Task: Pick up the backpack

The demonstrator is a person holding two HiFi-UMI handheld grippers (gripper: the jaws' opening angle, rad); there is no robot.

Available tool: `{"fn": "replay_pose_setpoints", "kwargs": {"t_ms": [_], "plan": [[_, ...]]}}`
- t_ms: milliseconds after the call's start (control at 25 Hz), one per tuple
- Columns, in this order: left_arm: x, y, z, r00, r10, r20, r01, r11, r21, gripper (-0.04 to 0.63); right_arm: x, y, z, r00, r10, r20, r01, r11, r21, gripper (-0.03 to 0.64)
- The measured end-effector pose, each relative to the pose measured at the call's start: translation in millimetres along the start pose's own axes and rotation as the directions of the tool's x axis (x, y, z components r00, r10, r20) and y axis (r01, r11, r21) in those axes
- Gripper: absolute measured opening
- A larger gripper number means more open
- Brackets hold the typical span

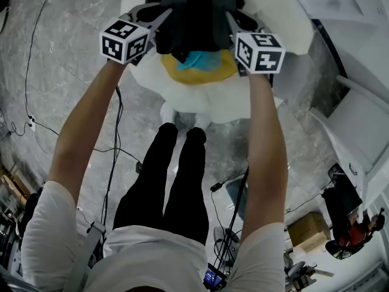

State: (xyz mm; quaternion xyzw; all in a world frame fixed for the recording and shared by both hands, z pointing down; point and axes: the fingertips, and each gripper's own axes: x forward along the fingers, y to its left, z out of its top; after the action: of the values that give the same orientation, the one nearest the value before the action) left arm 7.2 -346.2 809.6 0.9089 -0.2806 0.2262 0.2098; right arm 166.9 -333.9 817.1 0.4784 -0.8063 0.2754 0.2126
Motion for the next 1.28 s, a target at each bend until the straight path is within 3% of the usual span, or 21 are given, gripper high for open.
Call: {"fn": "replay_pose_setpoints", "kwargs": {"t_ms": [240, 560, 880, 1280], "plan": [[-21, -18, -1, 1.000, 0.005, -0.003, -0.005, 1.000, -0.027, 0.044, -24, 16, 3, 1.000, 0.029, -0.005, -0.029, 1.000, 0.011, 0.061], [-52, -43, 2, 1.000, 0.008, -0.013, -0.008, 1.000, -0.007, 0.037, -58, 37, 7, 0.999, 0.042, 0.008, -0.042, 0.998, 0.041, 0.057], [-91, -58, 6, 1.000, 0.026, -0.003, -0.026, 0.999, -0.027, 0.037, -92, 70, 14, 0.998, 0.058, 0.009, -0.058, 0.998, 0.004, 0.052], [-119, -89, 36, 0.999, 0.031, 0.034, -0.030, 0.999, -0.028, 0.037, -141, 85, 27, 0.997, 0.071, 0.034, -0.071, 0.997, -0.009, 0.052]]}}
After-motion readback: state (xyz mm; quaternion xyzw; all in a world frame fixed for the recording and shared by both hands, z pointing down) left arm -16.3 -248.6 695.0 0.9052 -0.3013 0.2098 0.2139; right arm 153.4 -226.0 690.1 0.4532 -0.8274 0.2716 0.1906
